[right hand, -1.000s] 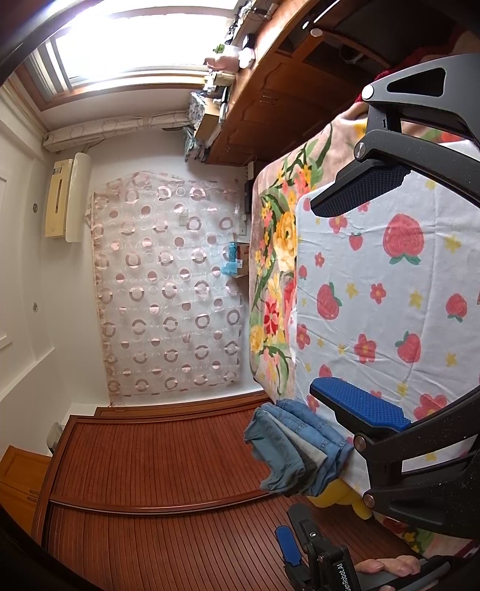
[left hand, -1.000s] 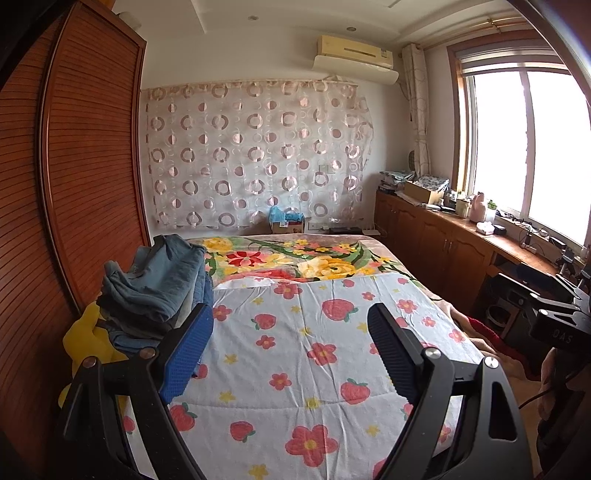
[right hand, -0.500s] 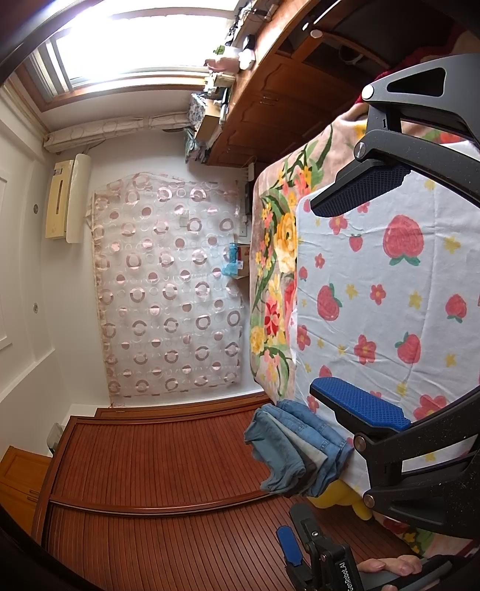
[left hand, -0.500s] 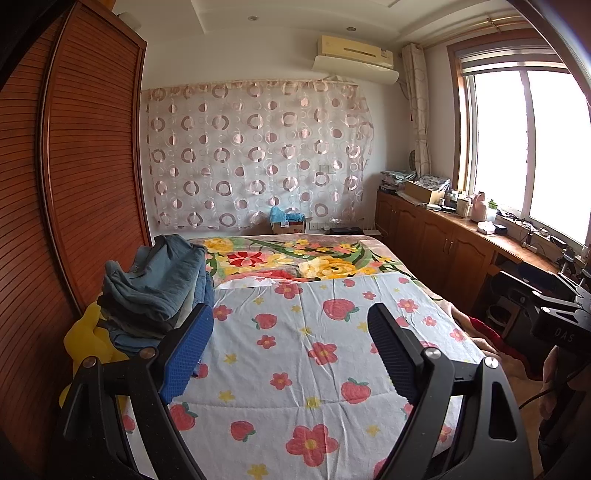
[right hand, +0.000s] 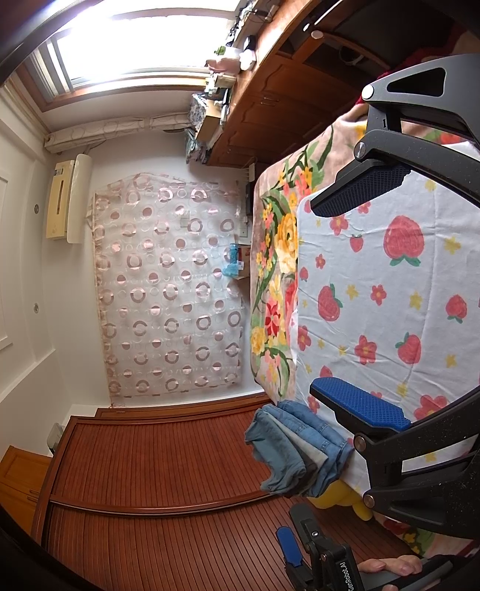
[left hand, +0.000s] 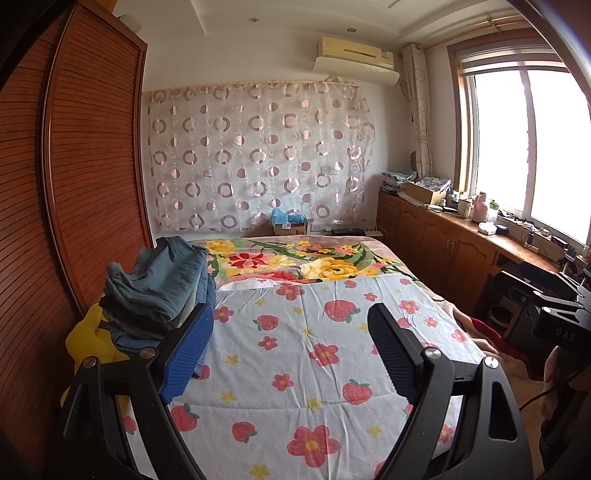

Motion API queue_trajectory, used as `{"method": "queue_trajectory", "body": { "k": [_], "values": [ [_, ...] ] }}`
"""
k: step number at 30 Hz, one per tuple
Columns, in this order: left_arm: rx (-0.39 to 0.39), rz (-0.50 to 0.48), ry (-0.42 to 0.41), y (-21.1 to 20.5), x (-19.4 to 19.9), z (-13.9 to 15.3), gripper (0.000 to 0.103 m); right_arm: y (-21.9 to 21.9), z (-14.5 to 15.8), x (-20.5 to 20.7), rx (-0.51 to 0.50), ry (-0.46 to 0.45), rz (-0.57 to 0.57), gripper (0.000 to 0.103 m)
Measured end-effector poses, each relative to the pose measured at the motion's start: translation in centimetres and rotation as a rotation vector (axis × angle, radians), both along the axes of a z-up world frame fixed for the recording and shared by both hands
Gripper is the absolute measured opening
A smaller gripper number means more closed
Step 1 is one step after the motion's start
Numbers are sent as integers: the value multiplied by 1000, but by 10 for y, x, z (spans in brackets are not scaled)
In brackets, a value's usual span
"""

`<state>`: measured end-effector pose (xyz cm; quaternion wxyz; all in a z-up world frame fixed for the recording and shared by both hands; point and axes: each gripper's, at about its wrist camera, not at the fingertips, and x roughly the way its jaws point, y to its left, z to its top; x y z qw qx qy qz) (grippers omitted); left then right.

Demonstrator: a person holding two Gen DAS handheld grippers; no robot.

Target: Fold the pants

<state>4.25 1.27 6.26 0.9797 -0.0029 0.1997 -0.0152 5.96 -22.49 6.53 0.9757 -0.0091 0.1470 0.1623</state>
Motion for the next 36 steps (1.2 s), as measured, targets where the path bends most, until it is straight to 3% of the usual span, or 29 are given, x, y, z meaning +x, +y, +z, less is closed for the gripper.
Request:
{"method": "queue_trajectory", "body": {
  "k": [36],
  "values": [
    [3,2,-4,4,0,-3,86,0,-1,-1,-1,0,-3,90]
  ]
}}
